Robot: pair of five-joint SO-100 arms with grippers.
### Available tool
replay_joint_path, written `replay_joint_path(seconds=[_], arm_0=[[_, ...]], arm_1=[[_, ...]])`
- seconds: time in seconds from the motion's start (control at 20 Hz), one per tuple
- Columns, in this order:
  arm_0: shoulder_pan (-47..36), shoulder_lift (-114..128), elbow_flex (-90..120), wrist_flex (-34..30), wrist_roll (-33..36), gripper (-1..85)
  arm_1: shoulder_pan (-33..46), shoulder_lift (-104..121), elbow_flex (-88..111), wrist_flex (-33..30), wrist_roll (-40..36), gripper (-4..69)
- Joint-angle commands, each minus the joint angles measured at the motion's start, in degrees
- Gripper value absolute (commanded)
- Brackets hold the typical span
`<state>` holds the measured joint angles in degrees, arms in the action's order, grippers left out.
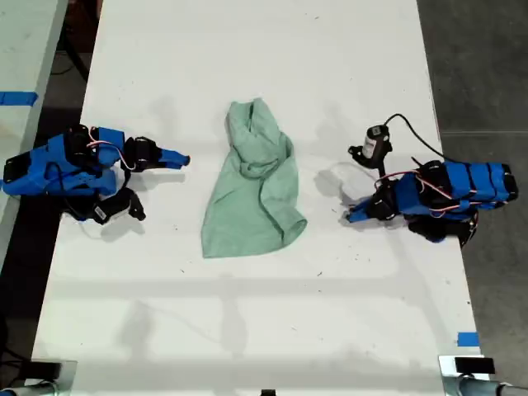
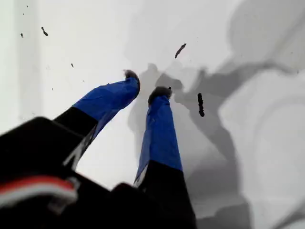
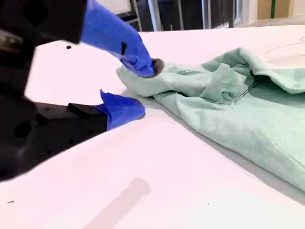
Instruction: Fold t shirt
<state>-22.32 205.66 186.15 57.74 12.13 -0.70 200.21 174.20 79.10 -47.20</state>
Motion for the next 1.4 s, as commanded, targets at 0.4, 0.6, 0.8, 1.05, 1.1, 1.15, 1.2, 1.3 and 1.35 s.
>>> replay_joint_path(seconds=[0.4,0.6,0.8,1.05,1.1,1.15,1.2,1.3,1.35], arm_0=[[0.5,0.4,2.3,0.2,0.4,9.7],[0.5,0.4,2.3,0.2,0.4,9.7],[0.5,0.4,2.3,0.2,0.4,9.7],[0.5,0.4,2.3,0.2,0.4,9.7],[0.5,0.4,2.3,0.2,0.4,9.7],[0.5,0.4,2.3,0.2,0.4,9.7],[0.5,0.4,2.3,0.2,0.4,9.7],[0.5,0.4,2.3,0.2,0.4,9.7],[0.5,0.4,2.3,0.2,0.4,9.7]], arm_1=[[-0.2,0.4,2.6,-0.1,-1.0,6.6],[-0.2,0.4,2.6,-0.1,-1.0,6.3],[-0.2,0.4,2.6,-0.1,-1.0,6.1],[-0.2,0.4,2.6,-0.1,-1.0,5.8],[-0.2,0.4,2.6,-0.1,-1.0,5.7],[-0.2,0.4,2.6,-0.1,-1.0,5.7],[-0.2,0.4,2.6,-0.1,-1.0,5.6],[-0.2,0.4,2.6,-0.1,-1.0,5.6],[-0.2,0.4,2.6,-0.1,-1.0,5.6]])
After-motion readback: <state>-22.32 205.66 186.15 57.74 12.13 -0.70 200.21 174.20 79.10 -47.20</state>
